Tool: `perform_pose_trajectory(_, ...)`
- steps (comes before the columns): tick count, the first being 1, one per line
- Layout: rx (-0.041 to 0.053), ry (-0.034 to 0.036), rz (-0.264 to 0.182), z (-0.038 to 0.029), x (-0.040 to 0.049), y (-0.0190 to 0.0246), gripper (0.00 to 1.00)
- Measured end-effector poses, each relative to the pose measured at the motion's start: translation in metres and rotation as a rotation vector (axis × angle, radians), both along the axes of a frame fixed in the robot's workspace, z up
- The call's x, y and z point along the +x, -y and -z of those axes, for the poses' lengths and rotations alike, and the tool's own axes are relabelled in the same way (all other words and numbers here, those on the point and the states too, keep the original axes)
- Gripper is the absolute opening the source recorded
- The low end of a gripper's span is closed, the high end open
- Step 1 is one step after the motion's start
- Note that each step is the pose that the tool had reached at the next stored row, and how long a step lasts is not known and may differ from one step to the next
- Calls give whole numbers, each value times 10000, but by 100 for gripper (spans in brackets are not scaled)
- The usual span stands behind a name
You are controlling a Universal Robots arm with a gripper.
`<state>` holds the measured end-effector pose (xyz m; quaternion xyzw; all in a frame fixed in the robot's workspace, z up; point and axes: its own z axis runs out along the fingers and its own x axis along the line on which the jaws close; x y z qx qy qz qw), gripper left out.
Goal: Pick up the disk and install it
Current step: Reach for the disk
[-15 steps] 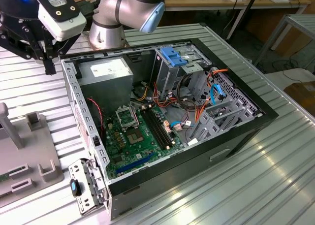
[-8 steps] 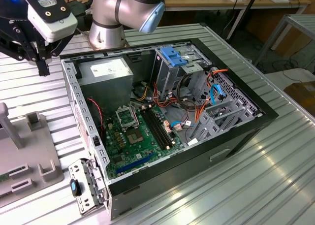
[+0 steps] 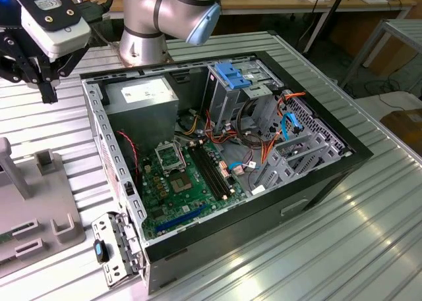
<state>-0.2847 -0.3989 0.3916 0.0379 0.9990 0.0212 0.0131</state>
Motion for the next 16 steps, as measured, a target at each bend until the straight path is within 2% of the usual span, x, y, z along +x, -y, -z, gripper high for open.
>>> perform_pose_trajectory(5,0,1,0,1,-101,0,11)
perform_pose_trajectory(9,-1,0,0,1,-118,0,11)
perform_pose_trajectory(16,0,0,0,3,-222,0,11)
